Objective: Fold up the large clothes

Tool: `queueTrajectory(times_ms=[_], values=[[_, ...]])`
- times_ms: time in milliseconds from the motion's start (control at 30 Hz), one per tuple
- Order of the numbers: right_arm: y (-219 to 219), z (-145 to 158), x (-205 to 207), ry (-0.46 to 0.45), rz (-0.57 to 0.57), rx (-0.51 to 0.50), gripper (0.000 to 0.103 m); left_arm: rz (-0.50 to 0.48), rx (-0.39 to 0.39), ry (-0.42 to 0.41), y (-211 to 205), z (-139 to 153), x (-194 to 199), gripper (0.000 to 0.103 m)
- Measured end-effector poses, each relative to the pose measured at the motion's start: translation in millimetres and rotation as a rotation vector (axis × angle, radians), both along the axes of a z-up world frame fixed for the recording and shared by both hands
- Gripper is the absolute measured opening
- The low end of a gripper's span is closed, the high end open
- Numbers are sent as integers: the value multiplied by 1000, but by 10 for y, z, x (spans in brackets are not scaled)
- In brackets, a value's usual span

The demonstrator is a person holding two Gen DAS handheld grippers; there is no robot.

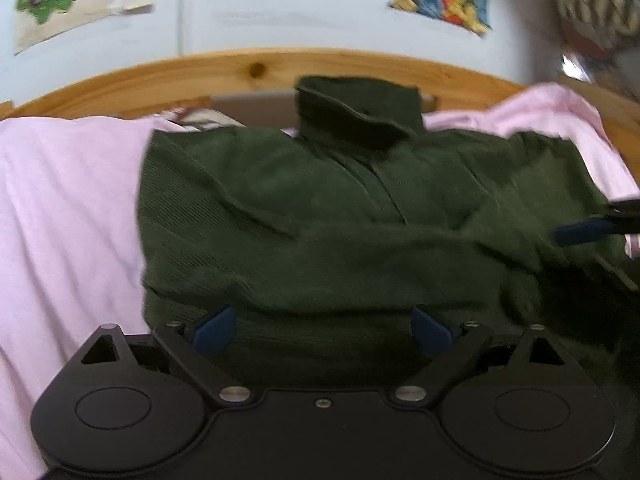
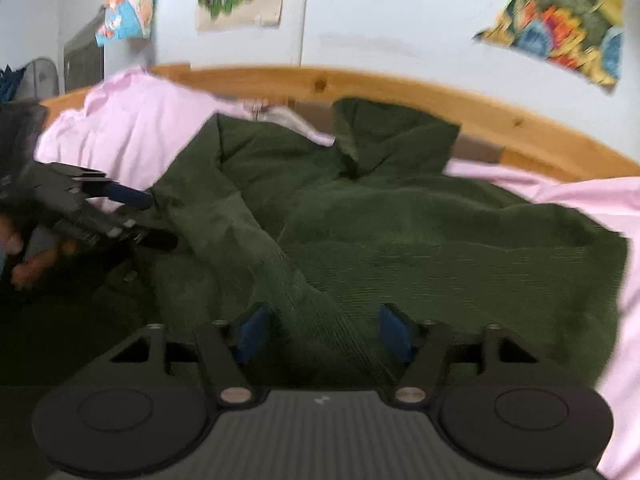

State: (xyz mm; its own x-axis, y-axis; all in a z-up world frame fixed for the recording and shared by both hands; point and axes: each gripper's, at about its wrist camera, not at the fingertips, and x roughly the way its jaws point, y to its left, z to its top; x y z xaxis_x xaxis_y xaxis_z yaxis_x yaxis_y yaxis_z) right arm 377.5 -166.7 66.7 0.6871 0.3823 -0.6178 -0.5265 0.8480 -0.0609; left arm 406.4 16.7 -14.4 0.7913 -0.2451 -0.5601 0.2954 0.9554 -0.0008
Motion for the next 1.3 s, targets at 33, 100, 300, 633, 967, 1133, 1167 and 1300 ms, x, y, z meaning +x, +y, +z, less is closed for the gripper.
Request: queueTrajectory(times_ms=[33,100,300,633,967,1133,1167,1300], values=[[53,-24,125,44,-20,-18,2,-5,24,-1,-36,-23,-20,95],[91,1,241,27,-63,-40,2,-5,82,-3,-109,-66,-15,95],[168,101,395,-38,-93,-105,6,5,151,32,-170,-144,42,96],[-58,-51,-445,-166,-121,-247,61,93,54,-125,21,182,136,94],[-227,-397,-424,-91,-151,-253,71,274,246,-49,-77,-92,955,100],[-185,205,-426,-230,-78,-104,102,317,138,-46,55,73,719,102],[-155,305,-352,-254,-72,-88,103,324,107,-33,70,103,658,102],[-7,594,350,-245,-114,12,103,305,-21,31,126,150,432,102]])
